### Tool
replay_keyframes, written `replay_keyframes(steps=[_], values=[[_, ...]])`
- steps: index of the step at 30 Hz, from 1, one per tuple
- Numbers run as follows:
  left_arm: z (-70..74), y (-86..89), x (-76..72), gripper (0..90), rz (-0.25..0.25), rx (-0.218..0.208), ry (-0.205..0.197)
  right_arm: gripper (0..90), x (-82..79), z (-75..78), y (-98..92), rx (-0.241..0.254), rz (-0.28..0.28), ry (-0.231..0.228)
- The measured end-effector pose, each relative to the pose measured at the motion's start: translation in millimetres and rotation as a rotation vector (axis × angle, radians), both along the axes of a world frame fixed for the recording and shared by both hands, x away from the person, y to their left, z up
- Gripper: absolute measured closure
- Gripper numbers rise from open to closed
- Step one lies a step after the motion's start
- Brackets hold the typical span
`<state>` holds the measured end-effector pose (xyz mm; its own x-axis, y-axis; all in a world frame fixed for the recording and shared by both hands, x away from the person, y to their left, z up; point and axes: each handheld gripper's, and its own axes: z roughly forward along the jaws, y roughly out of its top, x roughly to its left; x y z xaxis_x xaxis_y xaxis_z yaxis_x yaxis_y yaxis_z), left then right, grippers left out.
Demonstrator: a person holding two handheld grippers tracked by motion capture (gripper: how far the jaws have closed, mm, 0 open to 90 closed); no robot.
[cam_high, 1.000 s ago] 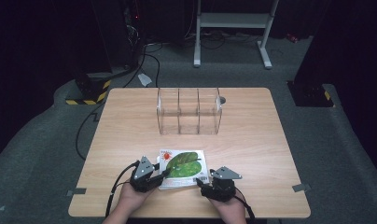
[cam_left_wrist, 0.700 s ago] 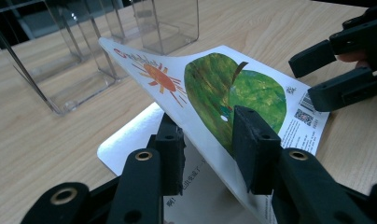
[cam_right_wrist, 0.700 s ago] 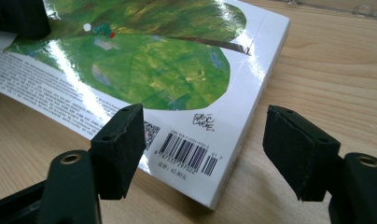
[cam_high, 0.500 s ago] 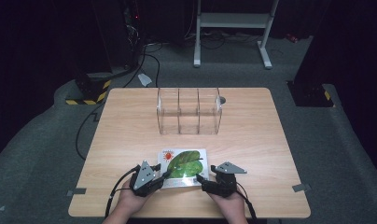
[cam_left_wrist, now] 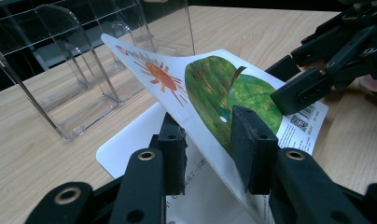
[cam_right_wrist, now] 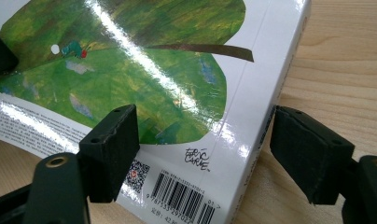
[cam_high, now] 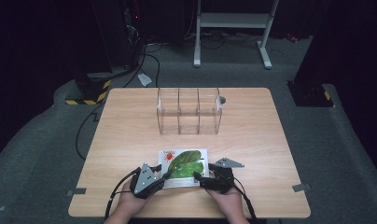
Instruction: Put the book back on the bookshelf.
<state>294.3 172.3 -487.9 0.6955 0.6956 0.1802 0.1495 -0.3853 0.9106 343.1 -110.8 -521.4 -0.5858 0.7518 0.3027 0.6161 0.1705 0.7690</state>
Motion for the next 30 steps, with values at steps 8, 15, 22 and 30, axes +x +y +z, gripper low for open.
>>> replay_keyframes(steps=[8,15,22,30], values=[[-0.7,0.2,0.5,66.1,0.0,0.002,0.001,20.6,5.0,-2.0,0.7,0.017,0.03,0.053],[-1.0,1.2,1.1,67.2,0.005,-0.006,0.012,28.3,0.1,2.4,-1.8,0.003,0.006,0.017],[-2.0,3.2,3.1,68.2,0.018,-0.03,0.033,35.0,-7.1,5.5,-2.9,-0.018,-0.024,-0.036],[-1.9,3.1,2.3,69.2,0.02,-0.036,0.03,37.8,-11.4,8.3,-4.9,-0.027,-0.035,-0.072]])
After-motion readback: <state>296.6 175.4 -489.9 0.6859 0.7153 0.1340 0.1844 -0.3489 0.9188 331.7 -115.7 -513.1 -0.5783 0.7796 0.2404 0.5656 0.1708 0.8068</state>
